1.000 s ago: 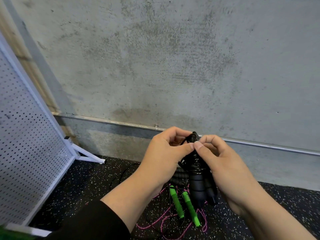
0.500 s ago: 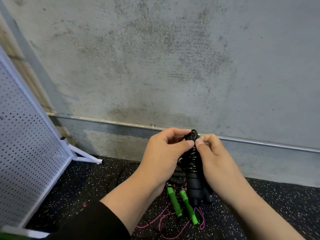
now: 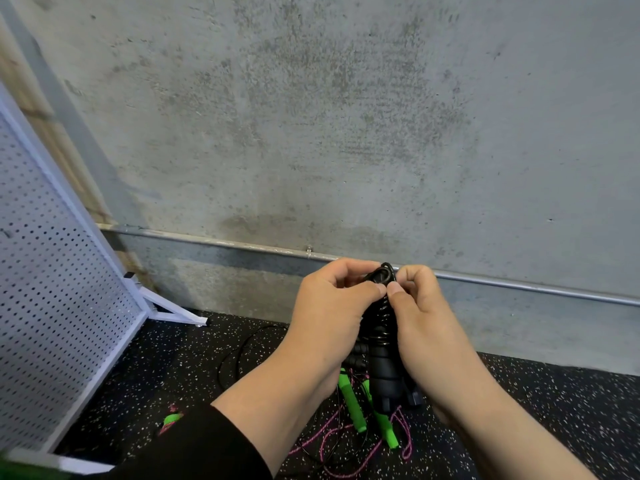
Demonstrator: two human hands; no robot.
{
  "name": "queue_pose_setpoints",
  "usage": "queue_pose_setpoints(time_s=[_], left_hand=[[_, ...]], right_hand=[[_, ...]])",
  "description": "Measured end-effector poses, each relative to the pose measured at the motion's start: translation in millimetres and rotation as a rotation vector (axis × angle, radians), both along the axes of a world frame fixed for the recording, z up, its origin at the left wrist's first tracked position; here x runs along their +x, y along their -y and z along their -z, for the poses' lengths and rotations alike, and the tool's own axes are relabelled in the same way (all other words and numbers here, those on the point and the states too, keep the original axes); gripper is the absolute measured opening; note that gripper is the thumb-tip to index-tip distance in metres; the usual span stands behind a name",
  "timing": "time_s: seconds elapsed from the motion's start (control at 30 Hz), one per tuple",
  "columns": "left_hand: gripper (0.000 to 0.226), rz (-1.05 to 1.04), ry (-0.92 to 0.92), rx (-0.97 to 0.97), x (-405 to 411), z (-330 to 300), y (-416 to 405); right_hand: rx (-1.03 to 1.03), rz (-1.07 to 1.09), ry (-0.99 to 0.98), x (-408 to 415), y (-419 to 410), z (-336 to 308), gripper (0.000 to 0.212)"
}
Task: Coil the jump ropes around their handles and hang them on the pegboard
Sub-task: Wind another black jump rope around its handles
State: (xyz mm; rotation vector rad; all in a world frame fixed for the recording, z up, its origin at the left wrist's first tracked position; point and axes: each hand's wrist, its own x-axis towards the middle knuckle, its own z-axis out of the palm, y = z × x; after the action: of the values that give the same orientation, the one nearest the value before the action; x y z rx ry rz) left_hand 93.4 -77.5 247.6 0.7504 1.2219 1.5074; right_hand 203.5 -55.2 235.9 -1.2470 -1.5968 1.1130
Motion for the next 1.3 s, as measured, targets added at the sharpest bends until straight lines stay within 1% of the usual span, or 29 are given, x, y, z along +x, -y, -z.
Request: queue_pose_setpoints(time_s=[0.1,0.23,0.4,0.5,0.57,0.67,0.7,0.77,0.87,0.97,1.03,1.2,1.23,1.3], left_hand=[[0.022,-0.022,-0.004,-0.017,1.0,-0.9,-0.2],[0.022,-0.039,-0.019,-0.025,0.6,-4.3,0.4],[0.025,-0.053,-0.097,0.002,-1.7,-3.6,-0.1],[0.028,-0.056,-0.193,0.044,-6.0,-3.8,0.2],[0.03,-0.05,-0.325,0.106,-10.2,-3.6,0.3],[0.034,-0.025,-0.552,0.173,-14.4,-1.9,1.8],[0.034,-0.019,-0.594,0.182,-15.0,-1.3,2.2],[0.033,-0.009,-0.633,0.187,-15.5,-0.5,2.6],[0.032,-0.01,-0.593,0.18,-18.0,1.9,0.1],[0.031,-0.01,-0.527,0.162,-17.4,4.7,-1.8],[0.03,-0.026,-0.507,0.147,-14.6,7.0,-2.9],[0.031,-0.058,-0.4,0.103,-12.9,8.9,-5.0],[0.032,-0.063,-0.4,0.098,-13.1,9.3,-4.4],[0.033,-0.061,-0.412,0.089,-12.2,9.6,-3.0]], right_hand=[[0.02,0.022,0.048,1.1,1.2,1.5,0.009],[0.083,-0.005,0.078,2.8,3.2,-0.1,0.01],[0.068,-0.059,0.036,1.5,2.0,0.8,0.011],[0.077,-0.058,-0.04,0.3,1.6,-4.8,0.011],[0.089,-0.036,-0.124,0.8,0.0,-9.4,0.013],[-0.013,0.007,-0.288,0.9,-2.7,-9.2,0.021],[-0.058,0.01,-0.348,0.7,-3.2,-7.8,0.023],[-0.119,0.009,-0.43,0.2,-3.7,-6.2,0.02],[-0.176,-0.013,-0.513,2.5,-5.1,-6.8,0.01],[-0.275,-0.053,-0.549,6.7,-5.8,-6.3,0.013],[-0.299,-0.058,-0.535,8.2,-6.4,-3.7,0.017],[-0.331,-0.081,-0.493,11.6,-9.4,-3.8,0.012],[-0.339,-0.098,-0.472,12.5,-8.7,-5.1,0.013],[-0.344,-0.124,-0.403,13.9,-6.6,-6.6,0.021]])
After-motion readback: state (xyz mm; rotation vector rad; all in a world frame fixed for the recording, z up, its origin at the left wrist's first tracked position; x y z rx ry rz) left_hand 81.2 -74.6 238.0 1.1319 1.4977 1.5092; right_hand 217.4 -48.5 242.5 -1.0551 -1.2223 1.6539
